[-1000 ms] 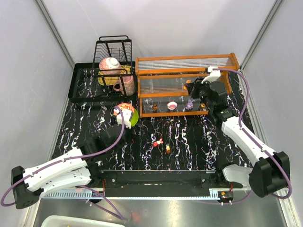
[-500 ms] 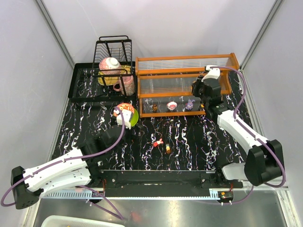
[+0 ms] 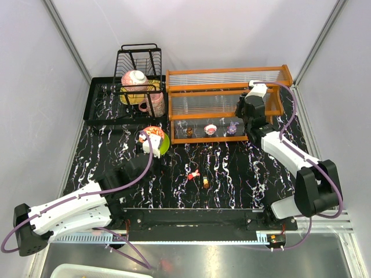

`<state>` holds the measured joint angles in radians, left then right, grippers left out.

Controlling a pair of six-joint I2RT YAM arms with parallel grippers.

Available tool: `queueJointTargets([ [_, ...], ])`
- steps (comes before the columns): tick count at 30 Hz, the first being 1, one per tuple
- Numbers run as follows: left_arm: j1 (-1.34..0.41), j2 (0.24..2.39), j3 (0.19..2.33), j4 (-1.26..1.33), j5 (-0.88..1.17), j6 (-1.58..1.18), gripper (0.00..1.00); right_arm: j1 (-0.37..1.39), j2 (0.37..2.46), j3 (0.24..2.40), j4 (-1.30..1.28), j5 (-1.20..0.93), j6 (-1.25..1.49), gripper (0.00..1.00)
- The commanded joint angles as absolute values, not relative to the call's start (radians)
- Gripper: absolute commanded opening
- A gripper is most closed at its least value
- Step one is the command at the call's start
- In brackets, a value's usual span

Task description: Place and organize the plastic toys onto the shelf

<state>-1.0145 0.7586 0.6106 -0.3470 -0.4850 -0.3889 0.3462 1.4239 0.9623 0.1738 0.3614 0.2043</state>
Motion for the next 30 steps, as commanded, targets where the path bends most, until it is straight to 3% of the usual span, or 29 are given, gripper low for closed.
queueJointTargets([
  [1,-1.009,0.755,0.612,-0.311,-0.517,-0.374,0.99,0.344,1.440,0.974,0.288,0.419,0.183,0.03],
  [25,-1.009,0.755,0.614,-0.318,-0.523,-0.374,0.99,0.342,1.506,0.965,0.328,0.433,0.204,0.04],
  [30,-1.009,0.755,0.615,-0.318,-0.523,-0.373,0.99,0.344,1.517,0.960,0.330,0.431,0.207,0.13],
])
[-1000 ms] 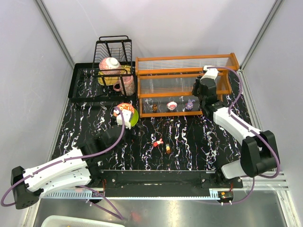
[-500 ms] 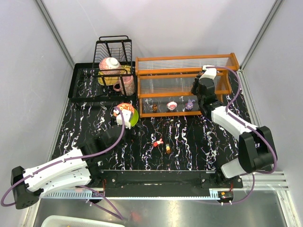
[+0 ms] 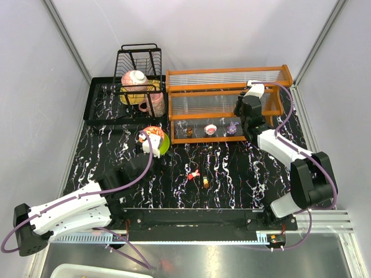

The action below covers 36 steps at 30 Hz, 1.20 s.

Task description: Place and organize the plastic toys onto the shelf

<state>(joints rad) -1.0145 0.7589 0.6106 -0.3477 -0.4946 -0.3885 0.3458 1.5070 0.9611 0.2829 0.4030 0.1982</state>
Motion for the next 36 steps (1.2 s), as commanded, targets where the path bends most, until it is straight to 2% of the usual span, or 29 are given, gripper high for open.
queueJointTargets([
  [1,-1.009,0.755,0.615,-0.318,-0.522,-0.373,0.99,0.344,1.520,0.960,0.330,0.431,0.209,0.15],
  [15,-1.009,0.753,0.614,-0.319,-0.525,-0.373,0.99,0.344,1.517,0.948,0.324,0.431,0.212,0.41],
  [36,-1.009,0.750,0.615,-0.324,-0.526,-0.376,0.99,0.344,1.497,0.953,0.324,0.446,0.213,0.52],
])
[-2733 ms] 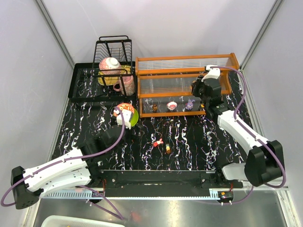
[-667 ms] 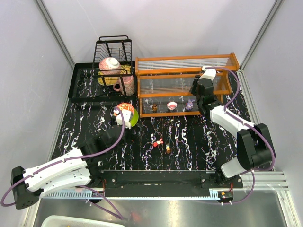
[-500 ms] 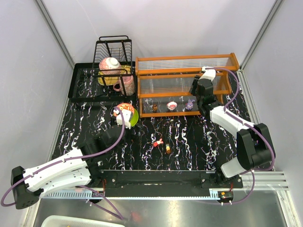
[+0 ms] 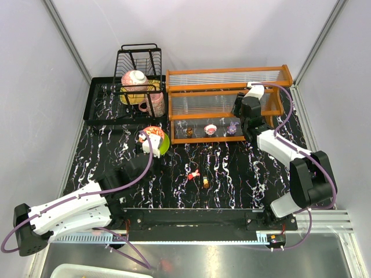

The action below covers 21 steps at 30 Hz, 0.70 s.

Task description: Place and organize the plastic toys onto the shelf

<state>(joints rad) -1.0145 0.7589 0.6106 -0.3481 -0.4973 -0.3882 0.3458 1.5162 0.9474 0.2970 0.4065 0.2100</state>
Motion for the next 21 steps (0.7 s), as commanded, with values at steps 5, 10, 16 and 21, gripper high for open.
queueJointTargets([
  [5,-1.009,0.749,0.617,-0.325,-0.526,-0.374,0.99,0.344,1.474,0.953,0.321,0.451,0.218,0.57],
  [10,-1.009,0.746,0.615,-0.325,-0.528,-0.376,0.99,0.345,1.453,0.959,0.308,0.446,0.221,0.61],
  [16,-1.009,0.742,0.617,-0.325,-0.528,-0.376,0.99,0.344,1.411,0.980,0.279,0.423,0.224,0.62],
  [21,-1.009,0.742,0.617,-0.325,-0.526,-0.379,0.99,0.342,1.359,0.991,0.242,0.385,0.227,0.62],
])
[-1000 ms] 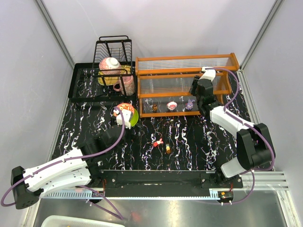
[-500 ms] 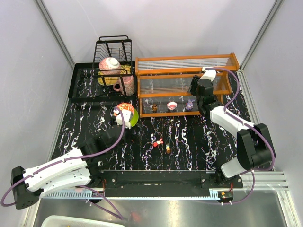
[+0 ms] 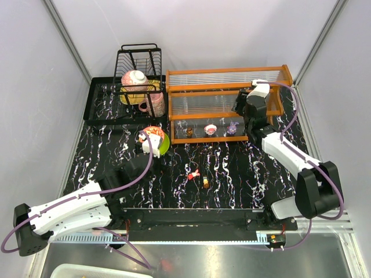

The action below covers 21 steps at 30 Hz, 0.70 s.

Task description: Place and organize the plastic toys onto the shelf

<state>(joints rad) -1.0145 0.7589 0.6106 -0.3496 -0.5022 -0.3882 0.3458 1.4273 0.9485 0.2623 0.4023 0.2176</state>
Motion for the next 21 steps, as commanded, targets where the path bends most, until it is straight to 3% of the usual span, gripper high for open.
queueJointTargets([
  [1,-1.009,0.742,0.617,-0.325,-0.526,-0.379,0.99,0.342,1.352,0.996,0.235,0.380,0.230,0.63],
  [15,-1.009,0.741,0.621,-0.319,-0.512,-0.390,0.99,0.344,1.042,0.902,0.048,0.307,0.230,0.63],
  [21,-1.009,0.756,0.623,-0.304,-0.499,-0.403,0.99,0.347,0.968,0.861,-0.178,0.095,0.273,0.59],
])
